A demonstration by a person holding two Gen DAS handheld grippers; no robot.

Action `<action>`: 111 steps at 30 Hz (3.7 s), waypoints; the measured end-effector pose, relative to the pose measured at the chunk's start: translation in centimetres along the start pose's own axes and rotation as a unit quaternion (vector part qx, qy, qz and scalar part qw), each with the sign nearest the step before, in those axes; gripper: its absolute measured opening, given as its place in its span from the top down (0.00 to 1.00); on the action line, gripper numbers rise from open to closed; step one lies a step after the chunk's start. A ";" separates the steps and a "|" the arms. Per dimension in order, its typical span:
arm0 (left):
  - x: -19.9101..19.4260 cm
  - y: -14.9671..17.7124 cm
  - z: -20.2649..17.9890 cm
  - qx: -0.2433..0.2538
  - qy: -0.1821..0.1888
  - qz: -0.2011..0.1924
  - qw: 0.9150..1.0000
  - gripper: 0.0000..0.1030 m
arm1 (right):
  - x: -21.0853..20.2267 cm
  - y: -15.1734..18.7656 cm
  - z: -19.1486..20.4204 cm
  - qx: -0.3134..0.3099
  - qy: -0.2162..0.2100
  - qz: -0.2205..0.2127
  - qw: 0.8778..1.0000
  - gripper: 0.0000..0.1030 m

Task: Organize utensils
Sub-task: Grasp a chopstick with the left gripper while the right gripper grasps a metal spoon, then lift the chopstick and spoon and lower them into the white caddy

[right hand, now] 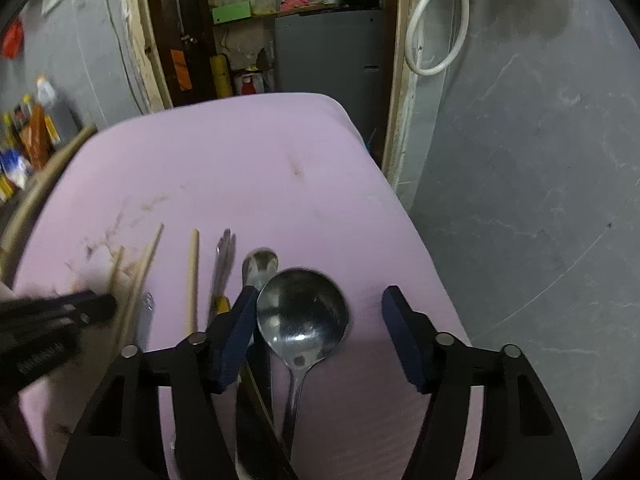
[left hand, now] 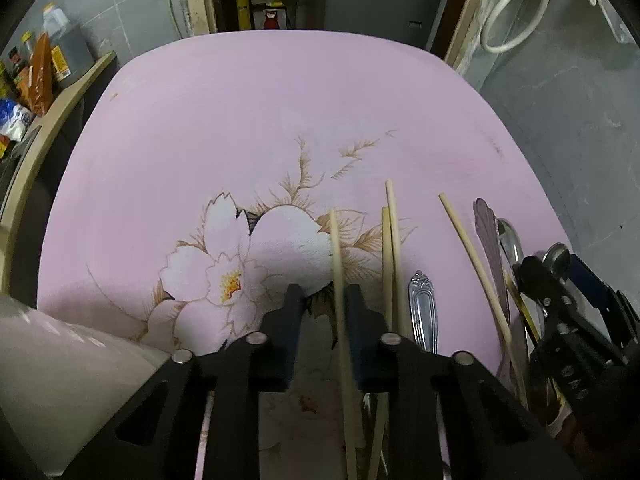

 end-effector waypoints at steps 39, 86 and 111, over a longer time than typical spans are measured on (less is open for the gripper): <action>-18.9 2.8 5.7 -0.078 0.134 -0.257 0.954 0.98 | -10.7 -1.0 3.3 -0.019 -0.095 -0.178 0.979 0.61; -19.3 2.8 26.1 -0.184 0.003 -0.401 0.898 0.98 | -13.7 -6.1 22.5 -0.072 -0.237 -0.245 0.937 0.60; -26.2 2.4 17.2 -0.063 0.019 -0.433 0.899 0.09 | -20.5 -8.1 12.3 0.002 -0.180 -0.314 0.932 0.00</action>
Point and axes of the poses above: each gripper's, at about its wrist camera, not at the fingertips, and x roughly the way its jaws point, z to its left, y to its underside, the point moved 2 cm from there along x, roughly the way its jaws point, and after that the axes turned 6 degrees about -z, right-handed, at the moved point
